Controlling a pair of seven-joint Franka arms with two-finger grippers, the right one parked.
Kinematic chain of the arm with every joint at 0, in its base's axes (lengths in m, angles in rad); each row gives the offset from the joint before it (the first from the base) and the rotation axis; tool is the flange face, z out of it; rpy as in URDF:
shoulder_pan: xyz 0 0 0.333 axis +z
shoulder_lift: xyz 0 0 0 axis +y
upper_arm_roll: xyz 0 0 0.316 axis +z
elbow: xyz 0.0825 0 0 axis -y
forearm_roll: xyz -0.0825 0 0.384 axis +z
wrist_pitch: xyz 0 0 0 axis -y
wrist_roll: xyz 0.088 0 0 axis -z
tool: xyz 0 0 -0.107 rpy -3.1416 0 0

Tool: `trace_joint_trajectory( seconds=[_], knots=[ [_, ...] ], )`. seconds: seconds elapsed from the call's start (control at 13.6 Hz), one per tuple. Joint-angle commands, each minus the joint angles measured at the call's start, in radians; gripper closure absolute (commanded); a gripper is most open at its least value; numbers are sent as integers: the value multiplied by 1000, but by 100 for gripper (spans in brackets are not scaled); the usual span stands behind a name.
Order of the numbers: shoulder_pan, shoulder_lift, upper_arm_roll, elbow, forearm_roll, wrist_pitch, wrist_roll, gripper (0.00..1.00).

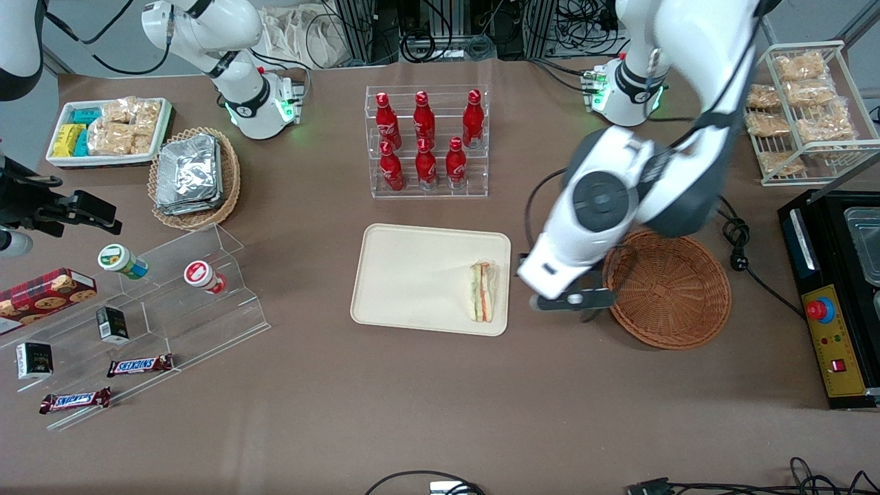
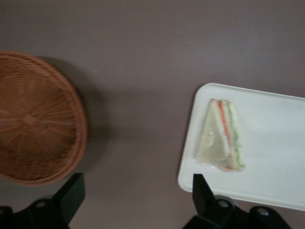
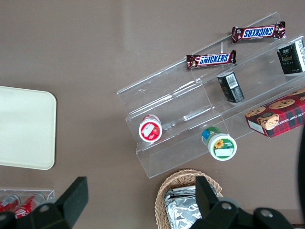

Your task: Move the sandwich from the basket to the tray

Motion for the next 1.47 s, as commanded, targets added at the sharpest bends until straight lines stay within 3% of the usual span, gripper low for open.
trace_joint_trajectory(
  seconds=[0.0,0.22,0.44,1.4],
  knots=[
    [65,-98,-2,-6,-17,-101,77,0],
    [140,-170,0,-5,-69,-201,179,0],
    [197,-212,-2,-13,-73,-250,247,0],
    [271,-278,4,-60,-74,-281,457,0]
  ],
)
